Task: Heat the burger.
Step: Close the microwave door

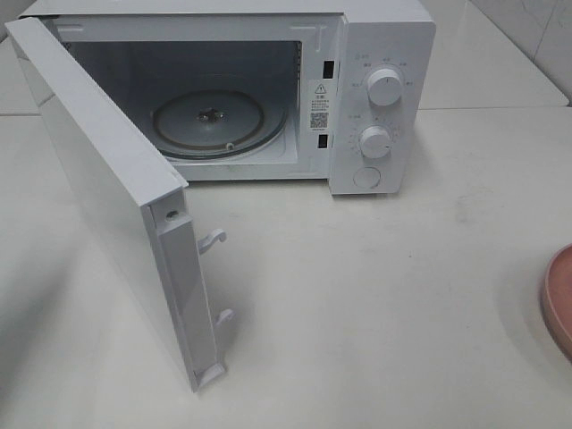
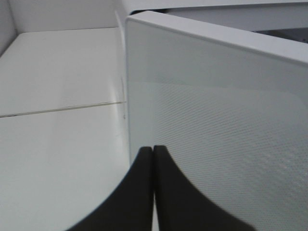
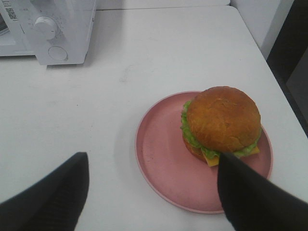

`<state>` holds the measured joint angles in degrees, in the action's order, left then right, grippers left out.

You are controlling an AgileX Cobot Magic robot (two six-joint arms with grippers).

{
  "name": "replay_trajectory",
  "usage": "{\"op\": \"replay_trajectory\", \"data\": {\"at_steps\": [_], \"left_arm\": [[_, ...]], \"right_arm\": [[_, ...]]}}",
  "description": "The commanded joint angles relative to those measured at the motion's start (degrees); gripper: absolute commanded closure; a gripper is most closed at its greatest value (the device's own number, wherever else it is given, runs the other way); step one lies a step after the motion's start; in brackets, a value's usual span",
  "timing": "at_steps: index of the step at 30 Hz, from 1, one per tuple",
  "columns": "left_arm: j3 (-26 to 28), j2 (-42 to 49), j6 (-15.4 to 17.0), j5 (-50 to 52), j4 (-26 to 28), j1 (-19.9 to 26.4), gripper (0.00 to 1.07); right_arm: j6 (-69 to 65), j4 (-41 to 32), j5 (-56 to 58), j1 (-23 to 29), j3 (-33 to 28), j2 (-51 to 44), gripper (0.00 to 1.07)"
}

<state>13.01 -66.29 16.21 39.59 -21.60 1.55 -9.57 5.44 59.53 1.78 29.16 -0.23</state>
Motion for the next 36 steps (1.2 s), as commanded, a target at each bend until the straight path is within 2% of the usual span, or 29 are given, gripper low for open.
{"op": "replay_trajectory", "data": {"at_steps": [1, 4, 5, 8, 10, 13, 15, 16, 18, 19, 20, 21, 23, 26, 28, 31, 36], "left_arm": [[0.00, -5.21, 1.03, 8.48, -2.92, -0.34, 1.07], [0.11, -8.08, 1.03, 11.23, -2.81, -0.74, 1.07], [0.52, -9.51, 0.69, 11.34, -1.55, -2.81, 1.07], [0.69, -10.31, 0.34, 11.17, -0.57, -3.90, 1.07], [1.15, -13.52, -3.67, 11.17, 6.99, -10.08, 1.07], [1.20, -14.15, -5.04, 11.29, 8.65, -11.34, 1.07], [1.83, -16.79, -9.00, 11.80, 15.81, -16.84, 1.07], [1.83, -16.79, -9.00, 11.80, 15.81, -16.84, 1.07], [2.86, -17.88, -11.06, 11.75, 20.63, -20.51, 1.07], [2.86, -17.88, -11.06, 11.75, 20.63, -20.51, 1.07], [3.84, -18.51, -12.61, 11.52, 23.43, -22.92, 1.07], [3.84, -18.51, -12.61, 11.52, 23.43, -22.92, 1.07], [5.21, -19.54, -14.90, 11.52, 27.22, -25.90, 1.07], [5.84, -20.00, -15.70, 11.52, 28.59, -26.87, 1.07], [8.37, -22.12, -16.21, 11.23, 31.40, -30.08, 1.07], [9.05, -22.69, -16.21, 11.12, 31.86, -30.77, 1.07], [14.38, -26.41, -16.21, 9.17, 37.07, -34.43, 1.07]], "right_arm": [[0.40, 0.00, 0.00, -0.23, -0.11, -1.49, 0.35], [0.40, 0.00, 0.00, -0.23, -0.11, -1.49, 0.35], [0.40, 0.00, 0.00, -0.23, -0.11, -1.49, 0.35], [0.40, 0.00, 0.00, -0.23, -0.11, -1.49, 0.35], [0.40, 0.00, 0.00, -0.23, -0.11, -1.49, 0.35], [0.40, 0.00, 0.00, -0.23, -0.11, -1.49, 0.35], [0.40, 0.00, 0.00, -0.23, -0.11, -1.49, 0.35], [0.40, 0.00, 0.00, -0.23, -0.11, -1.49, 0.35], [0.40, 0.00, 0.00, -0.23, -0.11, -1.49, 0.35], [0.40, 0.00, 0.00, -0.23, -0.11, -1.49, 0.35], [0.40, 0.00, 0.00, -0.23, -0.11, -1.49, 0.35], [0.40, 0.00, 0.00, -0.23, -0.11, -1.49, 0.35], [0.40, 0.00, 0.00, -0.23, -0.11, -1.49, 0.35], [0.40, 0.00, 0.00, -0.23, -0.11, -1.49, 0.35], [0.40, 0.00, 0.00, -0.23, -0.11, -1.49, 0.35], [0.40, 0.00, 0.00, -0.23, -0.11, -1.49, 0.35], [0.40, 0.00, 0.00, -0.23, -0.11, -1.49, 0.35]]}}
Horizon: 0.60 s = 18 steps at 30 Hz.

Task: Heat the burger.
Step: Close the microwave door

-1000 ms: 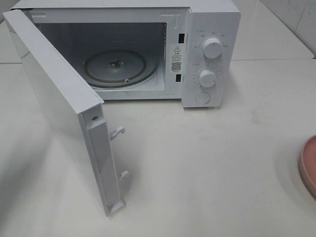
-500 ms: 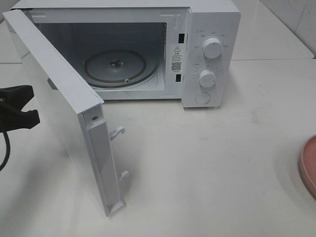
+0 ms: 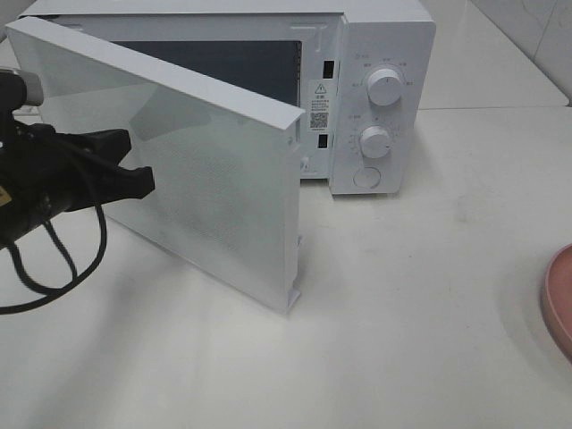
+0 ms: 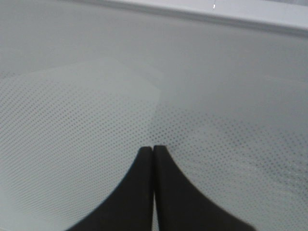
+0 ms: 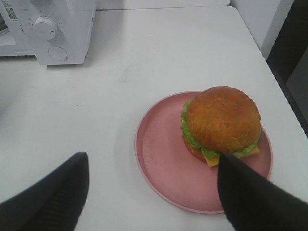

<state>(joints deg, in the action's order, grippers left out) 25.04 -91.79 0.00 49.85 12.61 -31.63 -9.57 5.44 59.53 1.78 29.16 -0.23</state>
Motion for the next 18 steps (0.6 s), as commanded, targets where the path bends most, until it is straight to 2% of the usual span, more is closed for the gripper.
{"op": "replay_trajectory", "data": {"at_steps": [1, 4, 9, 14, 15, 17, 18], "left_arm": [[2.35, -0.92, 0.00, -1.09, 2.86, -1.26, 1.07], [5.04, -2.46, -0.40, -3.09, 4.70, -2.41, 1.07], [10.20, -5.21, -3.27, -5.56, 7.16, -4.30, 1.07], [15.01, -8.31, -6.47, -7.33, 12.49, -6.30, 1.07], [17.25, -9.57, -8.42, -7.96, 14.67, -7.22, 1.07], [18.39, -10.31, -9.40, -8.14, 15.64, -7.73, 1.07], [20.45, -11.69, -11.29, -8.25, 17.76, -8.48, 1.07]], "right_arm": [[0.40, 0.00, 0.00, -0.23, -0.11, -1.49, 0.35], [0.40, 0.00, 0.00, -0.23, -0.11, -1.49, 0.35], [0.40, 0.00, 0.00, -0.23, -0.11, -1.49, 0.35], [0.40, 0.00, 0.00, -0.23, -0.11, -1.49, 0.35], [0.40, 0.00, 0.00, -0.23, -0.11, -1.49, 0.35], [0.40, 0.00, 0.00, -0.23, -0.11, -1.49, 0.35], [0.40, 0.00, 0.00, -0.23, -0.11, -1.49, 0.35]]}}
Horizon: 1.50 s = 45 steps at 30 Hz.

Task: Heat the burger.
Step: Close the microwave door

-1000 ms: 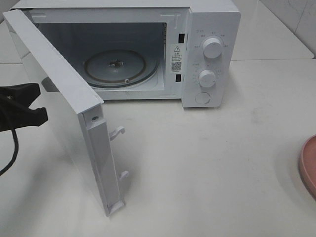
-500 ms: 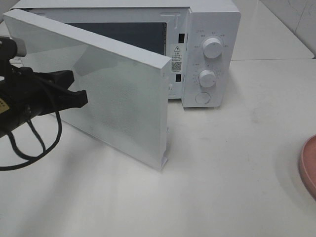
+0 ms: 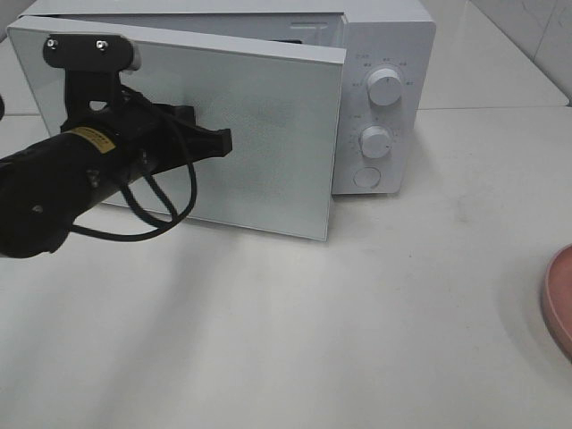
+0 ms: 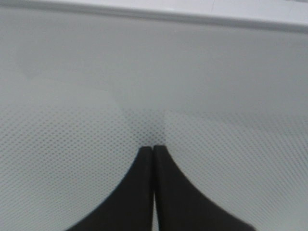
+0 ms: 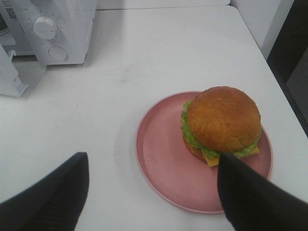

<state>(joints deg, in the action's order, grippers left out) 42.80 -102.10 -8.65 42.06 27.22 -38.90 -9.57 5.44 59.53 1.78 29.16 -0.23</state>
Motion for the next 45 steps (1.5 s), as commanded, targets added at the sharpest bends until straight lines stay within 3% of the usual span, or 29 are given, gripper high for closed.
{"op": "replay_trajectory", "data": {"at_steps": [1, 10, 13, 24, 27, 28, 31, 37, 39, 45], "left_arm": [[3.84, -2.12, -3.61, -0.52, 4.24, -1.60, 1.07], [13.52, -8.02, -9.57, -4.07, 13.12, -2.35, 1.07], [15.87, -9.34, -11.06, -4.47, 13.52, -2.35, 1.07], [22.52, -12.95, -12.26, -5.21, 14.55, -2.12, 1.07], [24.52, -13.81, -14.73, -5.04, 16.50, -2.06, 1.07], [25.50, -14.27, -16.96, -5.61, 17.48, -2.06, 1.07], [26.36, -14.50, -18.22, -6.25, 20.00, -2.06, 1.07], [26.36, -13.64, -20.45, -7.68, 19.60, -2.69, 1.07], [25.78, -12.20, -25.10, -9.22, 20.28, -4.58, 1.07], [22.12, -8.82, -27.33, -11.86, 21.14, -7.05, 1.07]], "right_arm": [[0.40, 0.00, 0.00, -0.23, -0.11, -1.49, 0.35], [0.40, 0.00, 0.00, -0.23, -0.11, -1.49, 0.35], [0.40, 0.00, 0.00, -0.23, -0.11, -1.49, 0.35], [0.40, 0.00, 0.00, -0.23, -0.11, -1.49, 0.35], [0.40, 0.00, 0.00, -0.23, -0.11, -1.49, 0.35], [0.40, 0.00, 0.00, -0.23, -0.11, -1.49, 0.35], [0.40, 0.00, 0.00, -0.23, -0.11, -1.49, 0.35], [0.40, 0.00, 0.00, -0.23, -0.11, -1.49, 0.35], [0.40, 0.00, 0.00, -0.23, -0.11, -1.49, 0.35], [0.40, 0.00, 0.00, -0.23, -0.11, -1.49, 0.35]]}}
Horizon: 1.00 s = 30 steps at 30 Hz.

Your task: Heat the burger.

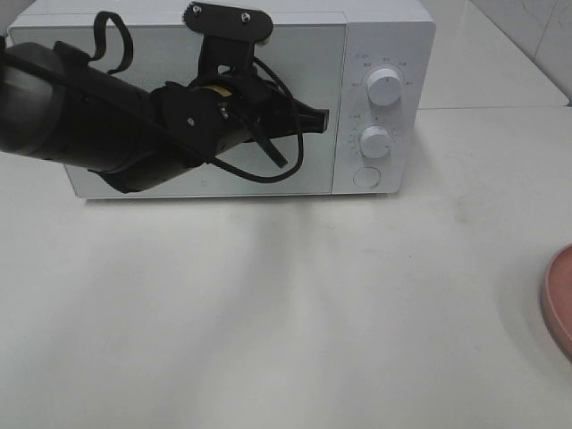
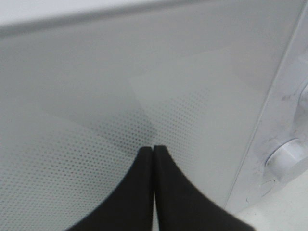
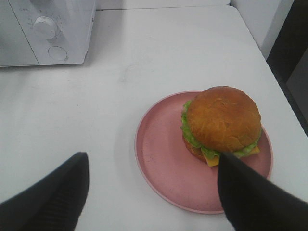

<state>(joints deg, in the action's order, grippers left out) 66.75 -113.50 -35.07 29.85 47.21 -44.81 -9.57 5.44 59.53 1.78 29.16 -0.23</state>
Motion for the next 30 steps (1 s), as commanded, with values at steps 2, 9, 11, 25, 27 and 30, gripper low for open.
{"op": "replay_trajectory", "data": {"at_steps": [2, 9, 11, 25, 27, 30], "left_arm": [[-4.70, 4.76, -0.92, -2.52, 1.15, -2.01, 1.07], [-7.85, 8.71, -0.97, -17.36, 1.03, -1.43, 1.06], [-8.42, 9.51, -0.97, -22.23, 1.03, -1.43, 0.97], [-8.94, 13.12, 3.95, -47.44, -7.56, -1.03, 0.05], [-8.94, 13.64, 8.19, -50.88, -11.12, 0.11, 0.05], [-8.94, 14.55, 13.81, -57.58, -16.90, 2.81, 0.05]], "right_arm": [[0.40, 0.00, 0.00, -0.23, -0.11, -1.49, 0.35], [0.40, 0.00, 0.00, -0.23, -0.11, -1.49, 0.35], [0.40, 0.00, 0.00, -0.23, -0.11, -1.49, 0.35], [0.40, 0.00, 0.00, -0.23, -0.11, -1.49, 0.35], [0.40, 0.00, 0.00, -0.23, -0.11, -1.49, 0.35], [0.40, 0.00, 0.00, -0.23, -0.11, -1.49, 0.35]]}}
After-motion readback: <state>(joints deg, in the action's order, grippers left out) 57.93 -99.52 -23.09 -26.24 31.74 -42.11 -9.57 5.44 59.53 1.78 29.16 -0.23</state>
